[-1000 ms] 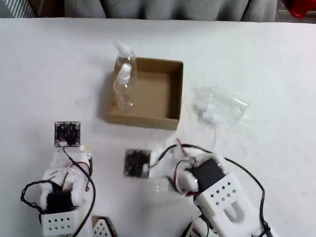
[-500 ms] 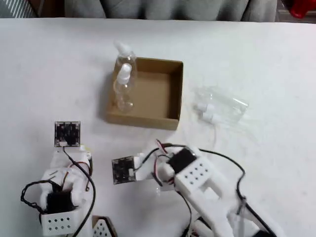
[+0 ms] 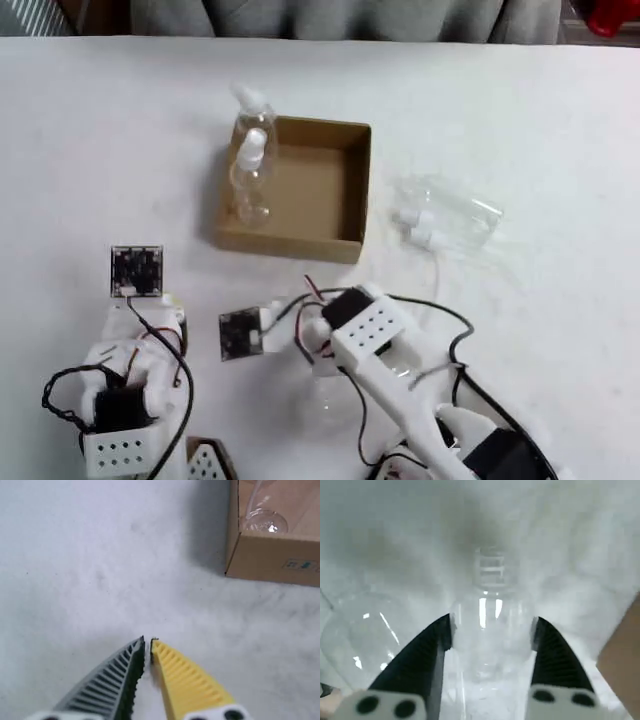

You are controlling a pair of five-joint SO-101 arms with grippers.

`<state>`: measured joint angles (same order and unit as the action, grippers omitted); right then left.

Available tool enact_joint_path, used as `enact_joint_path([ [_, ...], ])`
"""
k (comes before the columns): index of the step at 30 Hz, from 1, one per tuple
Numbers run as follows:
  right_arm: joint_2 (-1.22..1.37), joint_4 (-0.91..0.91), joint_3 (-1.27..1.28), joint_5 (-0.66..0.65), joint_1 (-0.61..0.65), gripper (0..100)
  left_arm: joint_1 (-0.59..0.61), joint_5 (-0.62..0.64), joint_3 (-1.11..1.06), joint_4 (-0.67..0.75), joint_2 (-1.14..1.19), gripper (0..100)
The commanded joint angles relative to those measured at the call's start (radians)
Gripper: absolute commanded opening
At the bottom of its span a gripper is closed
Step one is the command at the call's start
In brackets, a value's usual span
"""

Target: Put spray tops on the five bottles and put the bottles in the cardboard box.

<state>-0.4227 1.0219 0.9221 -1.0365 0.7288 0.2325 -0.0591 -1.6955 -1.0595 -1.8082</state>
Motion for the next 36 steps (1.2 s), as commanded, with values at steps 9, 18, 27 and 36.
enact_joint_path([
  [9, 0.008, 0.048, -0.356, 0.882, -0.002, 2.3, 0.012, -0.009, 0.003, -0.003, -0.021, 3],
  [18, 0.010, -0.004, -0.348, 1.258, 0.073, 9.8, 0.012, -0.009, 0.003, -0.003, -0.021, 3],
  [27, 0.010, -0.027, -0.290, 1.286, 0.073, 31.6, 0.012, -0.009, 0.003, -0.003, -0.021, 3],
  [36, -0.002, 0.142, -0.330, 1.115, 0.041, 33.3, 0.010, -0.009, 0.003, -0.002, -0.021, 3],
])
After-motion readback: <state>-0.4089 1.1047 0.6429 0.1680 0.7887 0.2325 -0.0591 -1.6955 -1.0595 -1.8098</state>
